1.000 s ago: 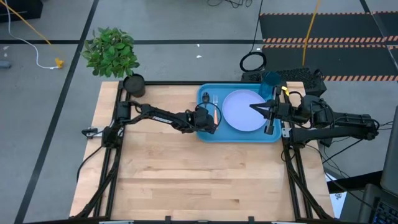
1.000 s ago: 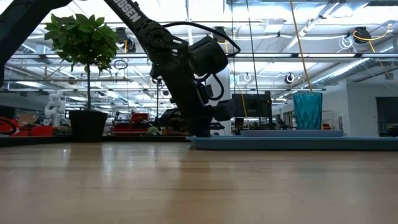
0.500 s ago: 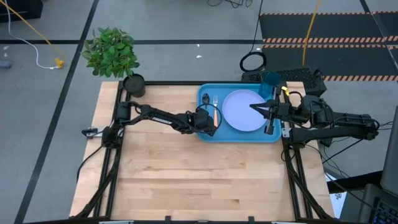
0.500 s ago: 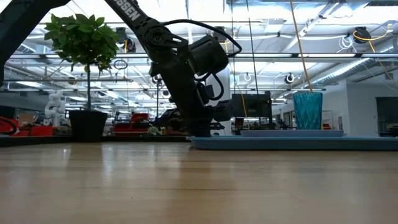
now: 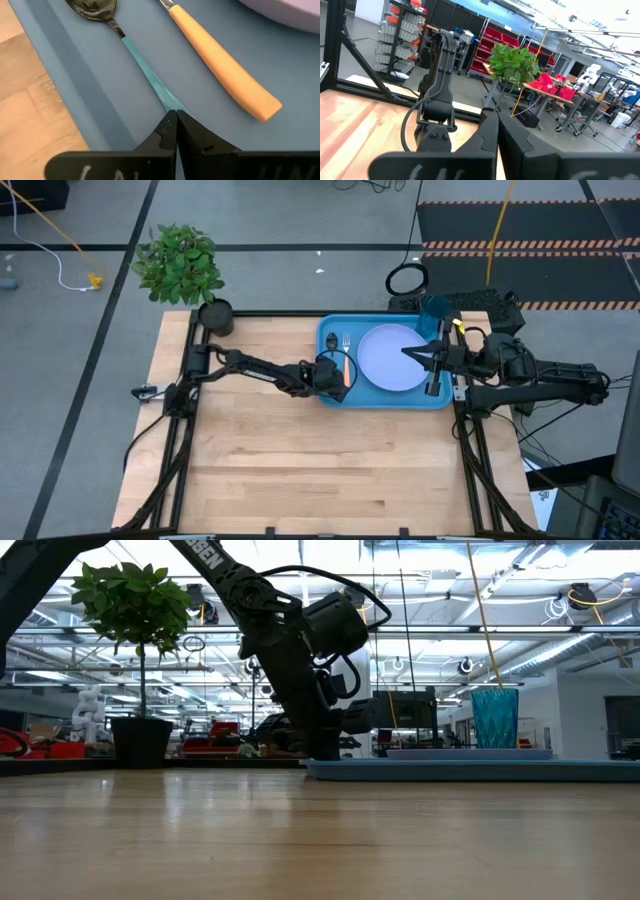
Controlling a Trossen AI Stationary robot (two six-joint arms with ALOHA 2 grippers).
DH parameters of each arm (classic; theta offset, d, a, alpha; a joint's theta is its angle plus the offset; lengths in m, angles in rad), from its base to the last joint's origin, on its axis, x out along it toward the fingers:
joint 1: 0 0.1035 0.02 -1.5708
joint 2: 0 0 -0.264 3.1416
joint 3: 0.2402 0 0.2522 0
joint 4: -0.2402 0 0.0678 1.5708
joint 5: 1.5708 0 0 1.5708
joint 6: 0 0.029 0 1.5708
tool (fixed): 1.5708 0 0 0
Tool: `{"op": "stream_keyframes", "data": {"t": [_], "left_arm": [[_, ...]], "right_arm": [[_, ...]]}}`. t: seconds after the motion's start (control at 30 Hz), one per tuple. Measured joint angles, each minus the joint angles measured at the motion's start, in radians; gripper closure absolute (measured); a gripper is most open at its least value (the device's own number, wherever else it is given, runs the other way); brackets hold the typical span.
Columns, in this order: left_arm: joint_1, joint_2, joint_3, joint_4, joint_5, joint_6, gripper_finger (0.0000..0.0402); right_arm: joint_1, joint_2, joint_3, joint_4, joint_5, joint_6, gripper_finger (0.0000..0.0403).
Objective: Pick and place plate/cup/fork/spoon on tray
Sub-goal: Put the blue spoon on the blue tray to the left of the brown fork, then return to Home Position
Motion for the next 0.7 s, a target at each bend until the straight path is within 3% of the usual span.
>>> {"op": "stream_keyframes", "data": {"t": [0.3,0.5,0.7], "left_arm": [[0.001,-0.132,-0.002,-0.019,-0.036,0.129,0.0389],[-0.028,-0.267,-0.011,-0.035,-0.109,0.353,0.0397],[-0.036,-0.416,-0.128,-0.036,-0.085,0.589,0.0388]], "right_arm": [[0.000,0.013,0.000,-0.030,-0.005,0.031,0.0403],[0.000,0.032,0.000,-0.114,-0.007,0.085,0.0403],[0.000,0.032,-0.015,-0.194,-0.008,0.141,0.0403]]}}
